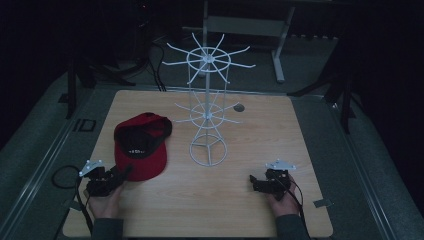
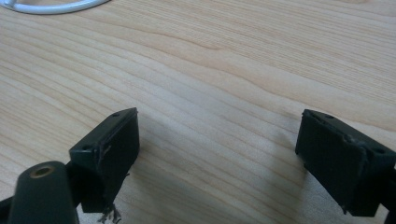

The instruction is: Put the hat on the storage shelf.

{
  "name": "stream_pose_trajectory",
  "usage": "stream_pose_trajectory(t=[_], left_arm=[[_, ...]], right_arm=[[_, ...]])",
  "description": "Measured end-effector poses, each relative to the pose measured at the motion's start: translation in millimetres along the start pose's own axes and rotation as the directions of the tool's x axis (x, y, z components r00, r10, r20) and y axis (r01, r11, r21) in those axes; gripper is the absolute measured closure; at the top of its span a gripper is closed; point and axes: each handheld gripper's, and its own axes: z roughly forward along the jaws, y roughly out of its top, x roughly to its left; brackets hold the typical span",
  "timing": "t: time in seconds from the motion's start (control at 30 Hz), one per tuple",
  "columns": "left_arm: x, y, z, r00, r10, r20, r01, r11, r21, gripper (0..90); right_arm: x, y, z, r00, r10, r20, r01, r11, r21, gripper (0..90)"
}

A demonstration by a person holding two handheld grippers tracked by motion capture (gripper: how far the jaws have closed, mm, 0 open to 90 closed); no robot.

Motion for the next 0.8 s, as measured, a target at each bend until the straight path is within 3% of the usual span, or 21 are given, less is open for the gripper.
stream_pose_trajectory(t=[0.2, 0.4, 0.8], left_arm=[[-1.3, -0.4, 3.4, 0.9998, 0.013, 0.016, -0.014, 0.9992, 0.037, 47.8], [0.8, -0.3, 8.3, 0.9997, 0.001, 0.022, -0.003, 0.9968, 0.079, 47.1], [7.4, 0.7, 21.8, 0.9963, -0.035, 0.079, 0.025, 0.9916, 0.127, 47.7]], right_arm=[[0.0, 0.0, 0.0, 1.0, 0.0, 0.0, 0.0, 1.0, 0.0, 13.4], [0.1, 0.1, 0.0, 1.0, 0.0, 0.001, 0.0, 1.0, 0.0, 13.4], [0.1, 0.2, 0.3, 1.0, 0.0, 0.0, 0.0, 1.0, 0.0, 13.4]])
